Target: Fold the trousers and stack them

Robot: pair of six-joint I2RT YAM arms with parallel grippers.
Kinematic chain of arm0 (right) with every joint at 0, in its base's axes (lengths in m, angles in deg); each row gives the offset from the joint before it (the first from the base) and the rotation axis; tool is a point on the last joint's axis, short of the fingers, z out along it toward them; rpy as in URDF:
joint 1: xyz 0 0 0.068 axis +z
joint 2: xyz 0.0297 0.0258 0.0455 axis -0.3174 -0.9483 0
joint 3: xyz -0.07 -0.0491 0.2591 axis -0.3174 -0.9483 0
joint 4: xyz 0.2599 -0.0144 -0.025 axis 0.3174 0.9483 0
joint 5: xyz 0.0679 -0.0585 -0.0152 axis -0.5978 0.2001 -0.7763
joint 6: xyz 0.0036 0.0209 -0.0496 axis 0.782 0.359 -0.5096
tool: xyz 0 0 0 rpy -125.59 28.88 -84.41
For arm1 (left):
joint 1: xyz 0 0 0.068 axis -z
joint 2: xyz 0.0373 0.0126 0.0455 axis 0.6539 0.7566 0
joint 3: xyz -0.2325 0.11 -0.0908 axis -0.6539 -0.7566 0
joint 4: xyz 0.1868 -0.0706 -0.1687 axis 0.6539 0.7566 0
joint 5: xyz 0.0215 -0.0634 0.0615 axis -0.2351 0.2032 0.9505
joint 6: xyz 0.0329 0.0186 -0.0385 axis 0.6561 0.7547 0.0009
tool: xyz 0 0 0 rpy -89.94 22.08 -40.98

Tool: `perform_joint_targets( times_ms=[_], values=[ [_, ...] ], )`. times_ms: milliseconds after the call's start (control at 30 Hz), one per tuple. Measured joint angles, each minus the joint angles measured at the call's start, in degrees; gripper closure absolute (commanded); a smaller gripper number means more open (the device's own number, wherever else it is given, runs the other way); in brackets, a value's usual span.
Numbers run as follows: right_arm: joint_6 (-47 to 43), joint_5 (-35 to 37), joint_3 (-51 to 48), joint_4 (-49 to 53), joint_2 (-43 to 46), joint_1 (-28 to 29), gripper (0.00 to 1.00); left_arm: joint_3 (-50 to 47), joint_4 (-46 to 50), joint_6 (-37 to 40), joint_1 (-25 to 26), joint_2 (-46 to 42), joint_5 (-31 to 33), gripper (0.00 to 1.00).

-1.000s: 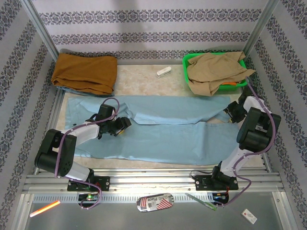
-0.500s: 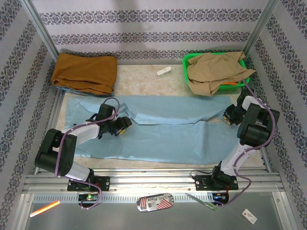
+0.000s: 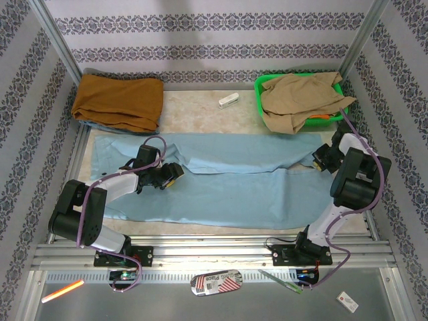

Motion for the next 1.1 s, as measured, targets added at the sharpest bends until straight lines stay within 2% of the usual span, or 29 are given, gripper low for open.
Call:
perform_joint_targets(
  times_ms=[200, 400, 500, 567, 600, 767, 867, 933, 1000, 1067, 1100],
  values=[
    [-0.07, -0.02, -0.39, 0.26, 1.97, -1.25, 1.00, -0.04, 0.00, -0.20, 0.00, -0.22, -0.24, 0.44],
    [0.17, 0.48, -2.21, 0.48, 4.96, -5.99, 0.97, -2.21, -0.44, -0.39, 0.00, -1.40, -0.31, 0.45],
    [1.05, 1.05, -2.58, 0.55, 6.29, -7.50, 0.88, -3.87, -0.70, -0.68, -0.02, -1.70, -0.66, 0.45],
    [1.29, 1.51, -2.58, 0.46, 6.69, -7.63, 0.70, -4.39, -0.83, -0.85, -0.04, -2.12, -0.98, 0.45],
    [1.60, 1.84, -2.58, 0.44, 6.84, -7.63, 0.66, -4.42, -0.81, -0.87, -0.04, -2.43, -1.03, 0.45],
    [2.69, 2.62, -2.93, 0.00, 7.48, -6.75, 0.62, -4.20, 0.00, -0.81, -0.61, -4.79, -0.94, 0.42],
    [2.99, 2.56, -6.25, -1.38, 11.78, -3.67, 0.62, -2.95, 2.51, -0.42, -1.16, -6.47, -0.35, 0.36],
    [3.06, 2.40, -8.55, -1.51, 16.09, 0.59, 0.63, -1.36, 4.59, -0.02, -1.81, -7.80, 0.81, 0.30],
    [3.43, 2.29, -10.69, -2.05, 20.72, 7.02, 0.64, 0.04, 6.16, 0.13, -2.45, -9.16, 2.45, 0.30],
    [4.26, 2.47, -12.66, -3.30, 24.52, 15.28, 0.66, 1.03, 6.80, 0.13, -2.91, -9.73, 4.07, 0.31],
    [4.70, 2.80, -13.51, -4.11, 26.08, 20.96, 0.70, 1.49, 6.88, 0.09, -2.99, -9.44, 5.01, 0.32]
  ],
)
